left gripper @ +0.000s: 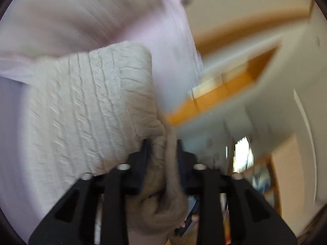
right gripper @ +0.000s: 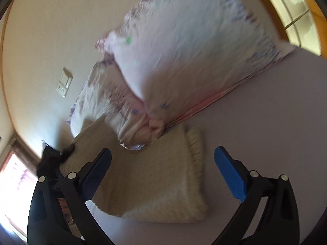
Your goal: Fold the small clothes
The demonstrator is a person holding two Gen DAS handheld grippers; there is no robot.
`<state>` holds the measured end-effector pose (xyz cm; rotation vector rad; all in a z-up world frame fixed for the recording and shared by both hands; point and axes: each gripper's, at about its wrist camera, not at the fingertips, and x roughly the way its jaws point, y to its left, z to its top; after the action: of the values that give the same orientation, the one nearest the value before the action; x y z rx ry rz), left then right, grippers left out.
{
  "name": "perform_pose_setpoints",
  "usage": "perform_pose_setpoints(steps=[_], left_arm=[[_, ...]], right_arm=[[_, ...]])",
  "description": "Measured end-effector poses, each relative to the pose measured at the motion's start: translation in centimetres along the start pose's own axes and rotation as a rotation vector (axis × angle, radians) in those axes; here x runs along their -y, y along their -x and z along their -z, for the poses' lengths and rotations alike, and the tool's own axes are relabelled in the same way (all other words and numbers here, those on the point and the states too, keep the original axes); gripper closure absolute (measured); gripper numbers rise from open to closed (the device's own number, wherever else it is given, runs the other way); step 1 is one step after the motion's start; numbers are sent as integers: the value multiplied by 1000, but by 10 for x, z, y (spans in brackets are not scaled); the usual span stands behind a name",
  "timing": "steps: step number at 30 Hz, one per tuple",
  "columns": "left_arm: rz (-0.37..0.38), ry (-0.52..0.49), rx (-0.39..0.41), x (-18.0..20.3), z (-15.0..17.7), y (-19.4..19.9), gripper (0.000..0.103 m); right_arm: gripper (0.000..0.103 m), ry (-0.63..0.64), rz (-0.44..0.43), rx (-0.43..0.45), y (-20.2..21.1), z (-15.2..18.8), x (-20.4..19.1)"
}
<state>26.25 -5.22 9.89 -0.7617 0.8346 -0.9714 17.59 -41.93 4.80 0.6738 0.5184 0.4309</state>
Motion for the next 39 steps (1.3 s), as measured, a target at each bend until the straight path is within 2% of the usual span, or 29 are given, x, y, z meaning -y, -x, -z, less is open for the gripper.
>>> perform_pose_setpoints(steps=[1, 2, 3, 4, 5, 6, 8, 9, 10, 13, 15, 17, 18, 19, 20, 21, 23, 24, 25, 27, 29, 30, 32, 33, 34, 35, 36, 37, 39], left_arm=[[28, 3, -76, 3, 5, -26, 68], [45, 11, -116, 3, 8, -38, 67], [70, 21, -153, 2, 13, -46, 60], [73, 20, -144, -1, 14, -42, 45], [48, 13, -97, -5, 15, -27, 36], [18, 6, -54, -9, 15, -14, 25], [-118, -5, 46, -25, 12, 22, 22], [-200, 5, 69, -34, 10, 34, 21], [-281, 34, 86, -46, 11, 45, 21], [-397, 151, 35, -80, 16, 50, 21], [-404, 189, -8, -91, 21, 40, 21], [-403, 181, -45, -96, 26, 24, 21], [-399, 176, -57, -97, 27, 15, 20], [-387, 179, -61, -98, 27, 6, 20], [-382, 177, -57, -98, 20, -1, 20], [-377, 160, -48, -96, 19, -4, 22], [-396, 139, -40, -93, 17, -13, 36], [-398, 127, -32, -91, 15, -10, 49], [-386, 111, -24, -88, 15, -4, 58], [-378, 74, -10, -80, 16, 15, 60], [-426, 23, 29, -78, 19, 44, 60], [-461, 1, 52, -77, 19, 57, 60], [-551, -24, 71, -78, 19, 76, 55], [-640, -37, 84, -77, 20, 89, 51], [-683, -48, 94, -74, 23, 99, 49], [-726, -78, 117, -68, 28, 109, 46], [-783, -146, 154, -55, 37, 120, 33], [-817, -207, 180, -45, 48, 126, 22], [-850, -304, 208, -26, 70, 131, 14]], right_arm=[[1, -10, 3, -8, 2, -1, 4], [1, -19, 5, -20, 4, -2, 7], [1, -23, 5, -35, 5, -3, 11], [1, -20, 4, -46, 6, -5, 13], [1, -16, 2, -61, 4, -6, 15], [1, -20, 0, -95, -3, -9, 18], [1, -53, -16, -179, -24, -11, 22], [1, -78, -36, -257, -45, -11, 24], [1, -82, -39, -294, -55, -10, 24], [1, -73, 6, -415, -97, -3, 22], [1, -101, -9, -468, -117, 3, 22], [1, -92, -25, -458, -123, 6, 19], [5, -79, -23, -464, -126, 8, 16], [21, -66, -14, -467, -128, 11, 14], [30, -42, 14, -458, -129, 13, 13], [49, -27, 6, -453, -129, 17, 10], [59, -62, -25, -437, -128, 21, 9], [62, -61, -40, -418, -127, 23, 4], [63, -54, -65, -403, -126, 24, -2], [65, -47, -128, -397, -128, 26, -16], [65, -11, -161, -410, -138, 32, -36], [64, 40, -141, -428, -147, 38, -49], [51, 131, -19, -447, -159, 45, -66], [39, 199, 97, -404, -158, 46, -76], [28, 235, 148, -347, -152, 45, -81], [24, 251, 150, -284, -142, 43, -85], [24, 245, 111, -229, -129, 42, -89], [24, 231, 67, -220, -124, 41, -92], [24, 235, 47, -274, -129, 44, -99]])
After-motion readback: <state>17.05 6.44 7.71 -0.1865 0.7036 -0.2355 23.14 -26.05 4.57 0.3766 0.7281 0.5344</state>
